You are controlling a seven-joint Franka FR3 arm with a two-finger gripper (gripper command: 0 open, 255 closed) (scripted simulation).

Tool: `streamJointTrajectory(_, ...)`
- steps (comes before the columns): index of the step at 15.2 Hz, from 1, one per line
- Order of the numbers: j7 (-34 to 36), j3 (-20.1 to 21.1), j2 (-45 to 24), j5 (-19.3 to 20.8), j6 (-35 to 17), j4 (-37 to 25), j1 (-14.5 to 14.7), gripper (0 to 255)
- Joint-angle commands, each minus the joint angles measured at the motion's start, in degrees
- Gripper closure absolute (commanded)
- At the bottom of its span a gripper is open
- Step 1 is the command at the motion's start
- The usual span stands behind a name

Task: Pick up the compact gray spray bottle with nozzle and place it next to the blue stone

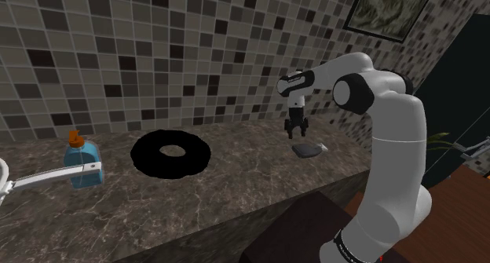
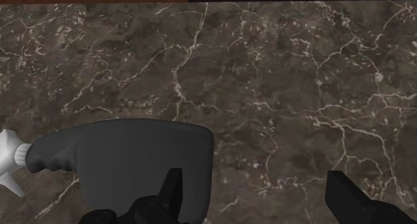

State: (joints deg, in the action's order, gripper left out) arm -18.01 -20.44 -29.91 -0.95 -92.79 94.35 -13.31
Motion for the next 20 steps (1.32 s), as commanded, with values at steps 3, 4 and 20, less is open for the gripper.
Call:
streamJointTrajectory(3, 0.01, 0.01, 0.02, 0.00, -0.34, 0.33, 0.01, 0)
streamJointTrajectory(4, 0.01, 0.01, 0.02, 0.00, -0.34, 0.33, 0.01, 0)
streamJointTrajectory(20, -14.59, 0.19, 8.15, 4.24, -11.42, 12.73, -1.69, 0)
